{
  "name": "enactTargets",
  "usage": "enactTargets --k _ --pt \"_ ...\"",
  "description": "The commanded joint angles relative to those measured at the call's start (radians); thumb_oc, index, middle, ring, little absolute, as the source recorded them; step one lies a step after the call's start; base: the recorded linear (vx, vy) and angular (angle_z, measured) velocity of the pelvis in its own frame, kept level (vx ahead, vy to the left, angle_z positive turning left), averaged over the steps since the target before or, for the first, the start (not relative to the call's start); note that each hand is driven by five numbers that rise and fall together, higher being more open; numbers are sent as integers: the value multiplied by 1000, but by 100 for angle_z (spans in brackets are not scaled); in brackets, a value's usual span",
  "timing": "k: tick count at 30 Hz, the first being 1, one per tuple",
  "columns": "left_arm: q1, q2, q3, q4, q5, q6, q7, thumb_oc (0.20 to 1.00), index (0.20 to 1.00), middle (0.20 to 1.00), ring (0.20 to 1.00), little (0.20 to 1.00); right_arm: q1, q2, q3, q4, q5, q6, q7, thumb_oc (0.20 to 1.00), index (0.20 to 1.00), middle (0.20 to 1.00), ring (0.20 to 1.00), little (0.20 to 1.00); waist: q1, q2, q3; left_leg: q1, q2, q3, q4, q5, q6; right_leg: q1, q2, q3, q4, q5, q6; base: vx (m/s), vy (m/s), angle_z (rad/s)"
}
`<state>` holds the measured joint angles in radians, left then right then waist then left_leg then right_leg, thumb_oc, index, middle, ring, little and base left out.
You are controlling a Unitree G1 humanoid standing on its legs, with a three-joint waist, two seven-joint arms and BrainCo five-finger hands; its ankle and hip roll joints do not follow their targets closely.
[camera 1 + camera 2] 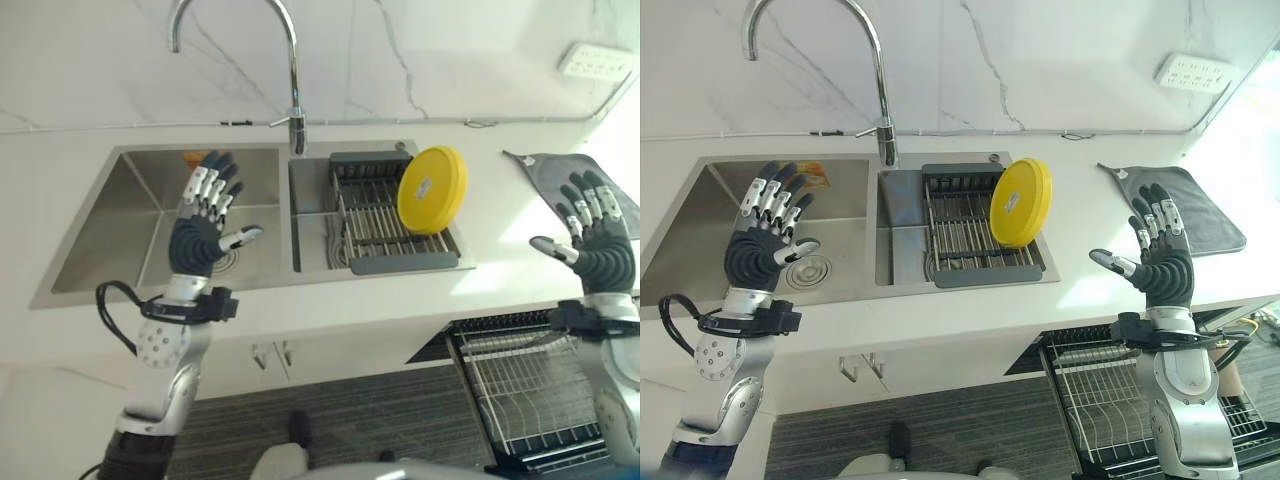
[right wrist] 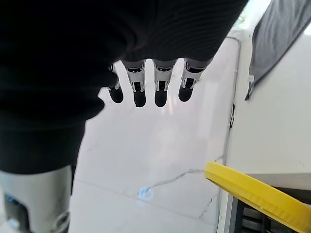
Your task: Place the dishes in the dishwasher.
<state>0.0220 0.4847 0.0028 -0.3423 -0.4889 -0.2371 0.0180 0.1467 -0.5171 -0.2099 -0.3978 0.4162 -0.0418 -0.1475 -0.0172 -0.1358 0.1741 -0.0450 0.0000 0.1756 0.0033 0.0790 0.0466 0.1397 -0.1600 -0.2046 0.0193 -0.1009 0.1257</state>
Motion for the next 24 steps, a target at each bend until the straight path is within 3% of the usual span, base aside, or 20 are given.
enactTargets --k 1,4,8,11,14,19,24 --pt "14 24 32 -48 58 -48 -2 1000 1000 1000 1000 1000 -33 -2 -29 -42 48 -30 38 1000 1000 1000 1000 1000 22 62 -32 124 75 -6 -91 -90 -55 -91 -13 -74 94 186 43 11 -130 -10" --pt "-2 60 52 -47 74 -61 33 1000 1000 1000 1000 1000 -41 -5 5 -30 72 -35 79 1000 1000 1000 1000 1000 24 53 -14 127 99 30 -91 -91 -73 -120 -43 -120 3 259 57 -14 -254 -40" --pt "-35 39 31 -46 91 -56 74 1000 1000 1000 1000 1000 -96 -23 22 17 98 -34 51 1000 1000 1000 1000 1000 26 55 -27 131 116 56 -91 -87 -88 -66 7 -127 -107 214 43 23 -192 -18" --pt "-27 28 37 -34 78 -43 76 1000 1000 1000 1000 1000 -100 -23 33 -1 79 15 109 1000 1000 1000 1000 1000 19 67 -48 143 117 72 -91 -90 -94 -46 16 -121 -107 191 29 91 -66 14" --pt "-30 22 34 -29 73 -31 60 1000 1000 1000 1000 1000 -112 -44 48 -11 104 4 159 1000 1000 1000 1000 1000 18 73 -61 151 120 77 -91 -90 -101 -32 20 -130 -107 173 20 78 -28 1" --pt "-40 14 15 -6 75 -27 49 1000 1000 1000 1000 1000 -172 -52 58 31 160 1 150 1000 1000 1000 1000 1000 25 82 -69 158 122 58 -91 -90 -110 -16 25 -136 -107 156 11 63 -16 -2" --pt "-38 16 5 16 73 -18 31 1000 1000 1000 1000 1000 -221 -52 59 89 199 42 167 1000 1000 1000 1000 1000 45 86 -73 163 121 30 -91 -91 -116 0 29 -146 -107 146 6 60 -18 18"
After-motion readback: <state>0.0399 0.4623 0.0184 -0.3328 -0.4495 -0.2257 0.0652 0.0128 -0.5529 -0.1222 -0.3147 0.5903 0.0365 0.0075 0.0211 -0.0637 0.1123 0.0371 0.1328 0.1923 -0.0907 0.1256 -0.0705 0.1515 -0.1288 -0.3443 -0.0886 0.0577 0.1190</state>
